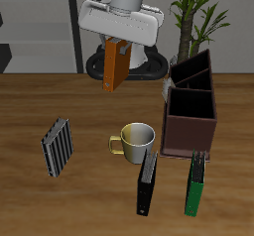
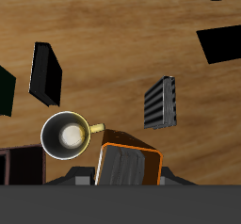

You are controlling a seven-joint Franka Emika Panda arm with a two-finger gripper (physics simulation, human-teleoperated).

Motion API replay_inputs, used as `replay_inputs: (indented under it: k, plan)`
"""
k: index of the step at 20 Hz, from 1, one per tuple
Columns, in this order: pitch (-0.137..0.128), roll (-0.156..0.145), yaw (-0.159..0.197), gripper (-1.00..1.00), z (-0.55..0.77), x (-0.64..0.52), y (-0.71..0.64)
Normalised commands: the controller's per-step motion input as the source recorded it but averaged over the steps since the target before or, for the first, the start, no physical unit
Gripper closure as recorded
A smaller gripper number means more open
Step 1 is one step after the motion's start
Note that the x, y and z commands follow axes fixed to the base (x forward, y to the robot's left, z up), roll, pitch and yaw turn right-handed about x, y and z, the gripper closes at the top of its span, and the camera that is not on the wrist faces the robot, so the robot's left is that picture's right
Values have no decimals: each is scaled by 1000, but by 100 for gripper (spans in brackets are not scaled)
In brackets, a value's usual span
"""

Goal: Place the yellow book into the left desk caddy's front compartment and place the orange book into the left desk caddy's left compartment and place the black book into the left desk caddy's back compartment

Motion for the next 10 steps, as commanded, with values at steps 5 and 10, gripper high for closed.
replay_inputs:
  k: [5,10]
  plan:
    - [-63,50,47,100,51,-535,490]
    - [42,23,8,100,-153,-331,370]
